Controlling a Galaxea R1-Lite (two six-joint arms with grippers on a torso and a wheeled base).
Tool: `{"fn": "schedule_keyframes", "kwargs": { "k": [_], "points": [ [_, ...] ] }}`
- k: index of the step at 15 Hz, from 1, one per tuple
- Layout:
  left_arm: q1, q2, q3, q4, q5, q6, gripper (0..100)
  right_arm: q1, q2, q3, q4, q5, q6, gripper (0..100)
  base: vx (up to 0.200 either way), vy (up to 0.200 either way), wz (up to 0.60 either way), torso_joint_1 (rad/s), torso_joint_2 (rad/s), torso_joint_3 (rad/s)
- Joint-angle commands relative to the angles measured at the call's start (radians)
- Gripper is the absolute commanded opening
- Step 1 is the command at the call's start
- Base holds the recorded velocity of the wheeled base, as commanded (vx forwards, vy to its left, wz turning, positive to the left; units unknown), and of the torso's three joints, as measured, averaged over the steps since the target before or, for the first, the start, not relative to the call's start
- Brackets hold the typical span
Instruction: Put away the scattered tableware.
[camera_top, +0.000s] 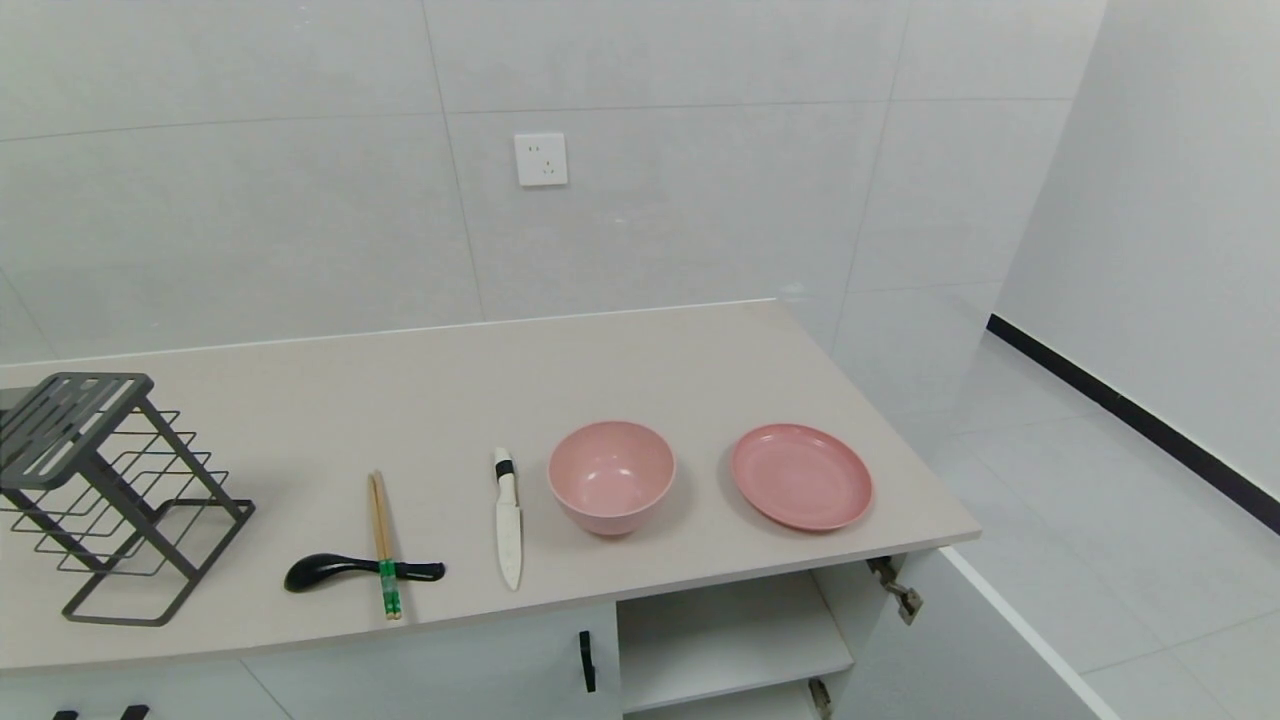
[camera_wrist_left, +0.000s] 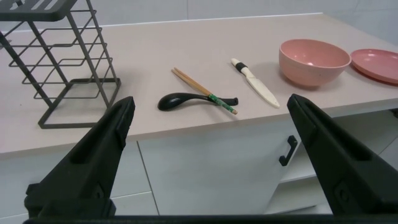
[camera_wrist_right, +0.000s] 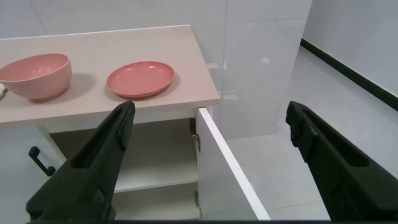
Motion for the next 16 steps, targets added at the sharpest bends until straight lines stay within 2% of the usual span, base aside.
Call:
{"fn": "schedule_keyframes", "kwargs": {
  "k": [1,3,4,6,8,9,10,12,16],
  "points": [
    [0.000,0.000,0.000,-0.001,0.000,-0.001,100,0.000,0.001,0.000,0.000,0.000,0.000,100,0.000,0.000,0.00,0.000,0.00,0.000],
    [0.000,0.000,0.000,-0.001,0.003,-0.005,100,0.000,0.000,0.000,-0.025,-0.002,-0.001,100,0.000,0.000,0.00,0.000,0.00,0.000],
    [0.000,0.000,0.000,0.001,0.003,-0.004,100,-0.004,0.003,-0.046,-0.126,-0.002,0.000,100,0.000,0.000,0.00,0.000,0.00,0.000],
    [0.000,0.000,0.000,0.001,0.000,0.002,100,-0.023,0.055,-0.195,-0.160,0.017,-0.023,100,0.000,0.000,0.00,0.000,0.00,0.000],
    [0.000,0.000,0.000,0.001,0.000,0.002,100,-0.027,0.138,-0.210,-0.127,0.158,-0.044,100,0.000,0.000,0.00,0.000,0.00,0.000],
    [0.000,0.000,0.000,0.001,0.000,0.004,100,-0.017,0.192,-0.207,-0.034,0.282,-0.043,100,0.000,0.000,0.00,0.000,0.00,0.000],
    [0.000,0.000,0.000,0.001,0.000,0.004,100,-0.014,0.255,-0.207,0.057,0.362,-0.043,100,0.000,0.000,0.00,0.000,0.00,0.000],
    [0.000,0.000,0.000,0.001,-0.003,0.005,100,-0.001,0.396,-0.204,0.100,0.417,-0.044,100,0.000,0.000,0.00,0.000,0.00,0.000],
    [0.000,0.000,0.000,0.001,-0.003,0.005,100,0.071,0.635,-0.250,0.032,0.423,-0.036,100,0.000,0.000,0.00,0.000,0.00,0.000]
  ]
}}
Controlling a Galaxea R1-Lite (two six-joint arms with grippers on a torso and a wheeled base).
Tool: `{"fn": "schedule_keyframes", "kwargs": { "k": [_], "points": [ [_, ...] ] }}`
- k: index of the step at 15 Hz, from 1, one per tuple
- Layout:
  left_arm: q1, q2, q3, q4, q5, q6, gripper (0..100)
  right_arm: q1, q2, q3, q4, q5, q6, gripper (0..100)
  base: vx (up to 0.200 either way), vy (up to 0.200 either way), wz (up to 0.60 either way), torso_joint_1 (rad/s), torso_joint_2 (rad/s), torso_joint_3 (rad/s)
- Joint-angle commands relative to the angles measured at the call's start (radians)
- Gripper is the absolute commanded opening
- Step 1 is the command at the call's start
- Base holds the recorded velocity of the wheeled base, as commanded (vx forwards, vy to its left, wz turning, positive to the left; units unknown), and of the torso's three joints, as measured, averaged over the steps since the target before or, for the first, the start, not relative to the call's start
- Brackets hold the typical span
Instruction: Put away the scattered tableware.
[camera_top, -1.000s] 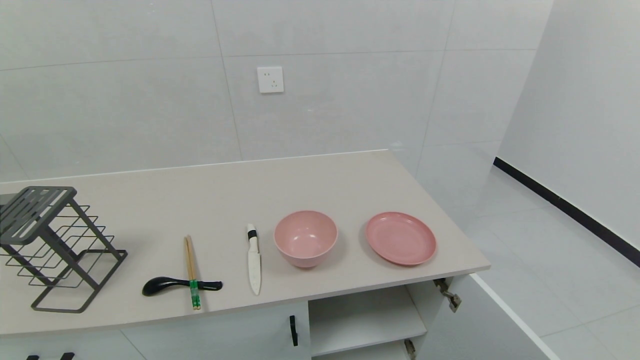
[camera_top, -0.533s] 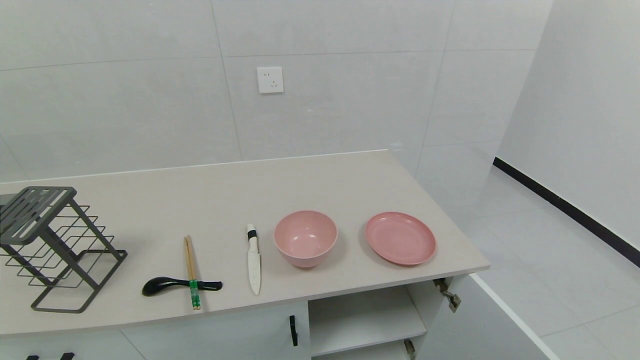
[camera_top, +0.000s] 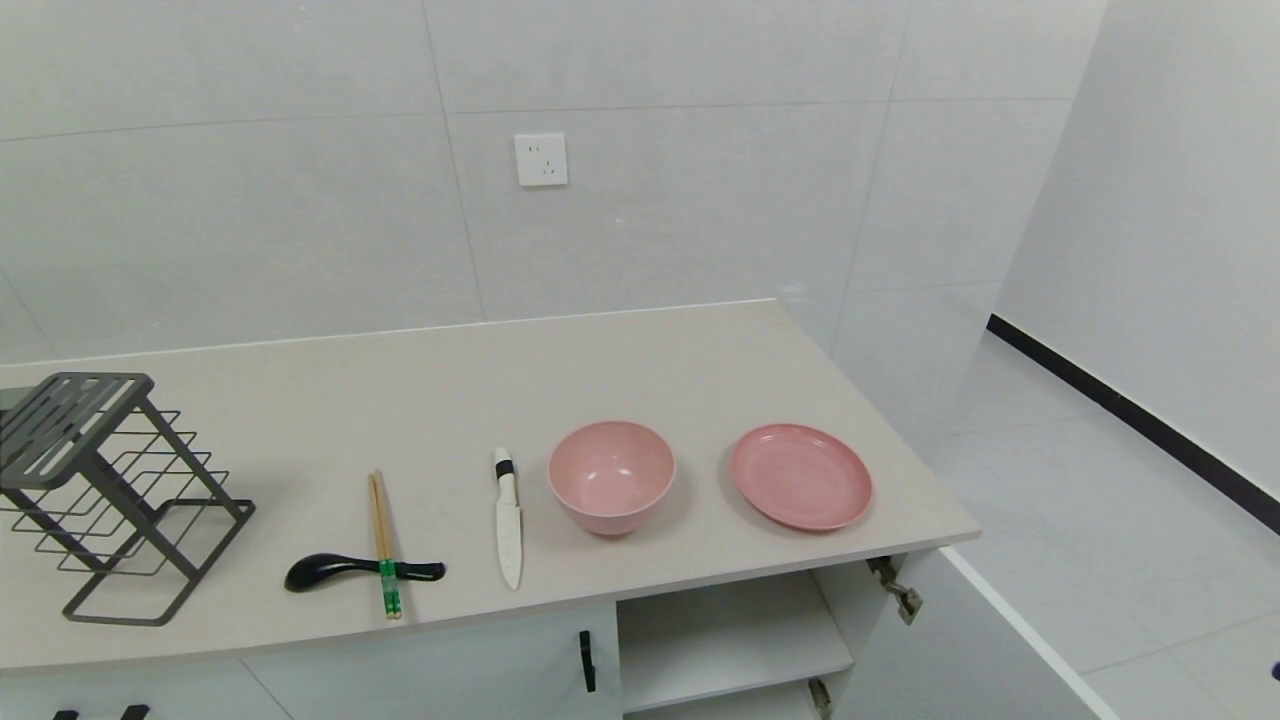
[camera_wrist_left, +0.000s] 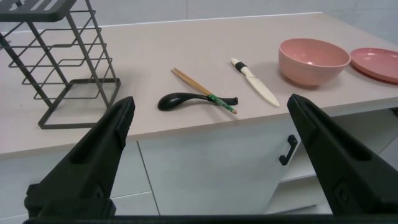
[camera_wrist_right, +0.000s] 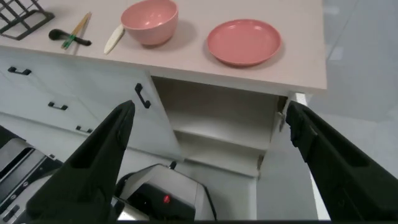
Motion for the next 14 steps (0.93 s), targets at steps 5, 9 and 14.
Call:
{"fn": "schedule_keyframes", "kwargs": {
  "k": [5,9,14],
  "points": [
    [0.000,0.000,0.000,0.000,0.002,0.017,100,0.115,0.545,-0.046,-0.278,0.007,-0.010,100,0.000,0.000,0.00,0.000,0.00,0.000],
    [0.000,0.000,0.000,0.000,0.005,0.017,100,0.162,0.753,-0.092,-0.459,0.004,-0.012,100,0.000,0.000,0.00,0.000,0.00,0.000],
    [0.000,0.000,0.000,0.000,0.009,0.017,100,0.207,0.997,-0.190,-0.632,-0.042,-0.009,100,0.000,0.000,0.00,0.000,0.00,0.000]
  ]
}}
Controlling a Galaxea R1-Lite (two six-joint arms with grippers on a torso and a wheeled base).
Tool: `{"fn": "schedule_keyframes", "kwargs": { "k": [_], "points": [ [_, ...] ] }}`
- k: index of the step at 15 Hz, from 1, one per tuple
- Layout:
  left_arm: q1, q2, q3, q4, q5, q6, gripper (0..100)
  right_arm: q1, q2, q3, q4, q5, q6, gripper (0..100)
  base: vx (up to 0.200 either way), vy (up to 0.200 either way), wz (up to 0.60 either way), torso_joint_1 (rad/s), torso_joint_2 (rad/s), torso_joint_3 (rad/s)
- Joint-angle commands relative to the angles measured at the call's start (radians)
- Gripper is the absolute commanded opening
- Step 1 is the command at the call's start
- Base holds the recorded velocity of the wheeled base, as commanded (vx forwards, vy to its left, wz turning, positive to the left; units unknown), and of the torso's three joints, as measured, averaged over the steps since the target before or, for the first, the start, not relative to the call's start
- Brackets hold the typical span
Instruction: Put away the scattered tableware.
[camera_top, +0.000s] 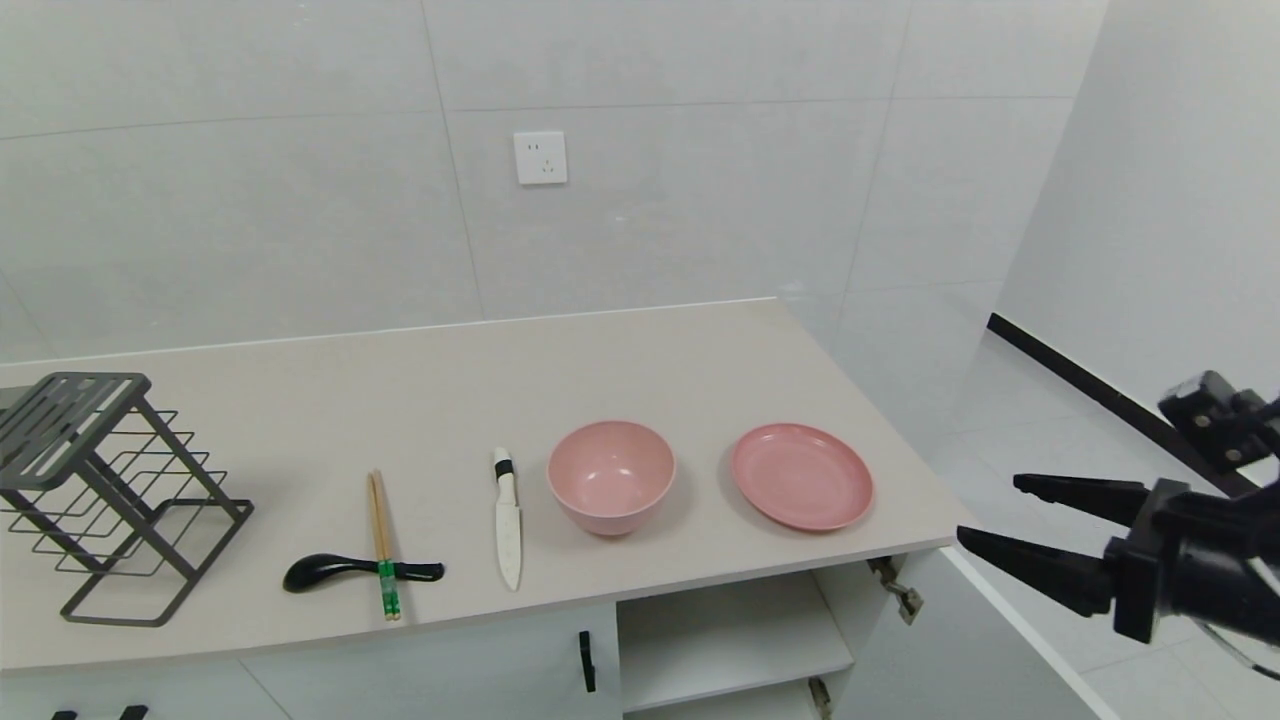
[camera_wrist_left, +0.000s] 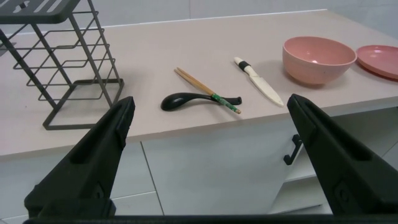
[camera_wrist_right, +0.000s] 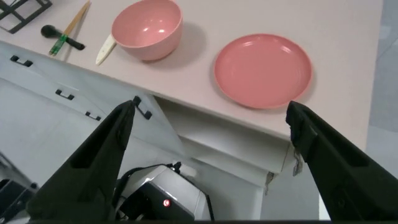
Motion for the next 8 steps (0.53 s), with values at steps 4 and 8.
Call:
{"fn": "schedule_keyframes", "kwargs": {
  "k": [4,8],
  "points": [
    [0.000,0.000,0.000,0.000,0.002,0.000,100,0.100,0.368,-0.094,-0.208,-0.080,0.008,100,0.000,0.000,0.00,0.000,0.00,0.000],
    [0.000,0.000,0.000,0.000,0.002,0.000,100,0.106,0.468,-0.137,-0.234,-0.155,0.022,100,0.000,0.000,0.00,0.000,0.00,0.000]
  ]
}}
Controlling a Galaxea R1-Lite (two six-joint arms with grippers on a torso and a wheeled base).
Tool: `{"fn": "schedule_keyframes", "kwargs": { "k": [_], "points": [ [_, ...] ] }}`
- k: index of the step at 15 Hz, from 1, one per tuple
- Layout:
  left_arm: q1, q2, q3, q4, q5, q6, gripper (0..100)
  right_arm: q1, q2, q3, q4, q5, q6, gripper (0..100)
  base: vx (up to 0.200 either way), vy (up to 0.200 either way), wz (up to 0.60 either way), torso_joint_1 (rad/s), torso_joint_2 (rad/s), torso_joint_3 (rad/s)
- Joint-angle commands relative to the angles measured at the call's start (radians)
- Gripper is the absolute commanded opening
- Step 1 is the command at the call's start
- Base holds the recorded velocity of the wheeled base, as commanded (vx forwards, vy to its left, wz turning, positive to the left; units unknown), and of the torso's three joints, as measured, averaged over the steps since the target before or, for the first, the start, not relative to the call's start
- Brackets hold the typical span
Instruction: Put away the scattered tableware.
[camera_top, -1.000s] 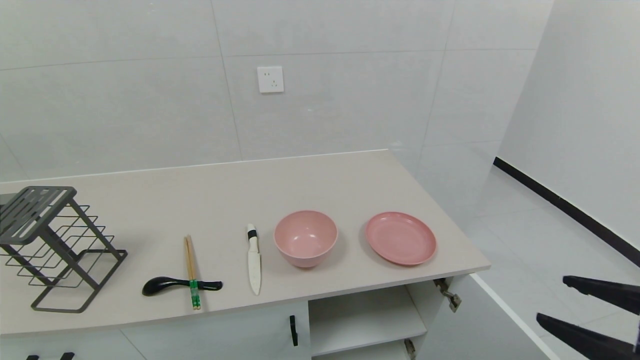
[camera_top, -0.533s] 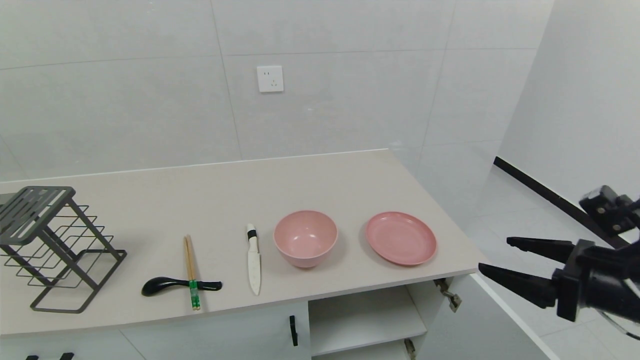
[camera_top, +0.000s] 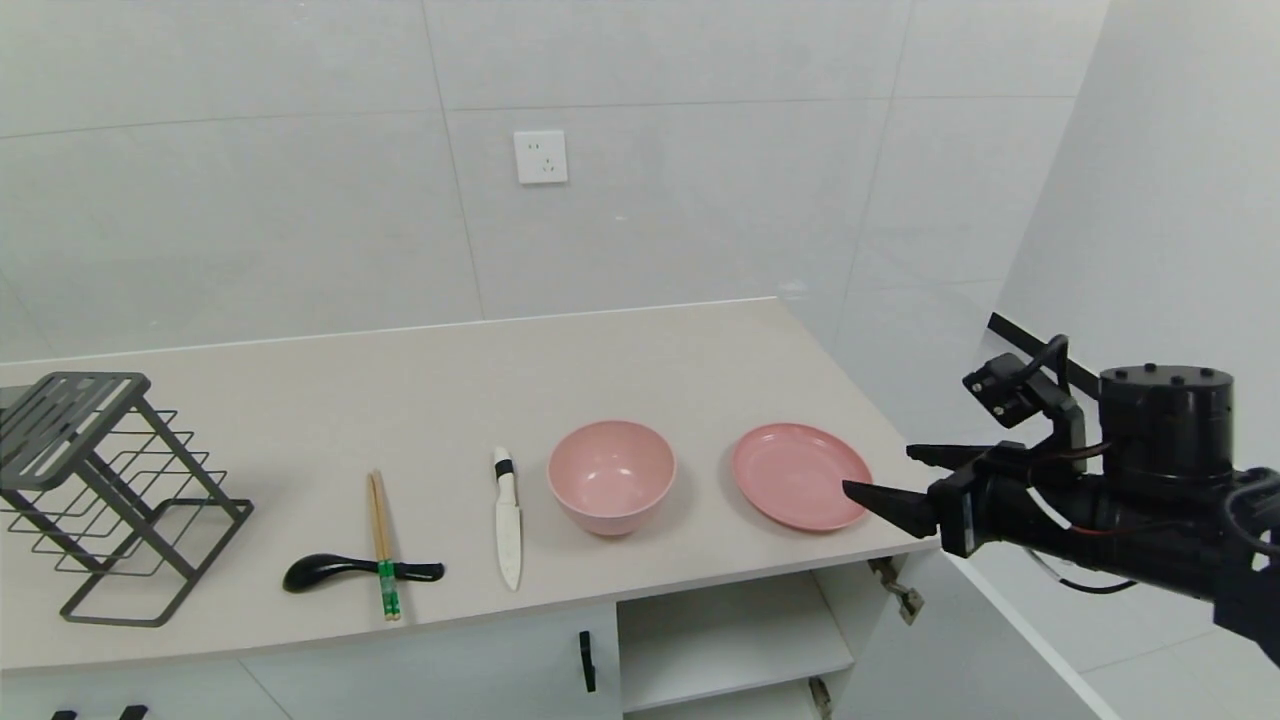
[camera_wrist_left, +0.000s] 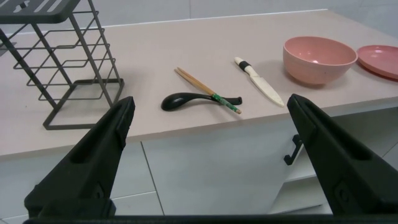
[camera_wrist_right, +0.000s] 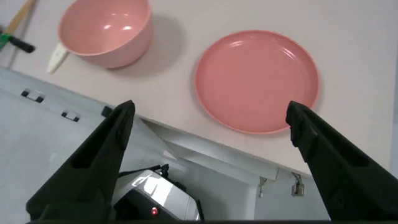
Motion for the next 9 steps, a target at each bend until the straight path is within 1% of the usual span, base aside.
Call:
{"fn": "schedule_keyframes", "kwargs": {
  "k": [1,4,9],
  "points": [
    [0.000,0.000,0.000,0.000,0.000,0.000,100,0.002,0.090,-0.040,-0.002,-0.041,0.022,100,0.000,0.000,0.00,0.000,0.00,0.000],
    [0.000,0.000,0.000,0.000,0.000,0.000,100,-0.015,0.143,-0.093,-0.002,-0.103,0.055,100,0.000,0.000,0.00,0.000,0.00,0.000],
    [0.000,0.000,0.000,0.000,0.000,0.000,100,-0.073,0.278,-0.131,-0.016,-0.115,0.055,100,0.000,0.000,0.00,0.000,0.00,0.000]
  ]
}}
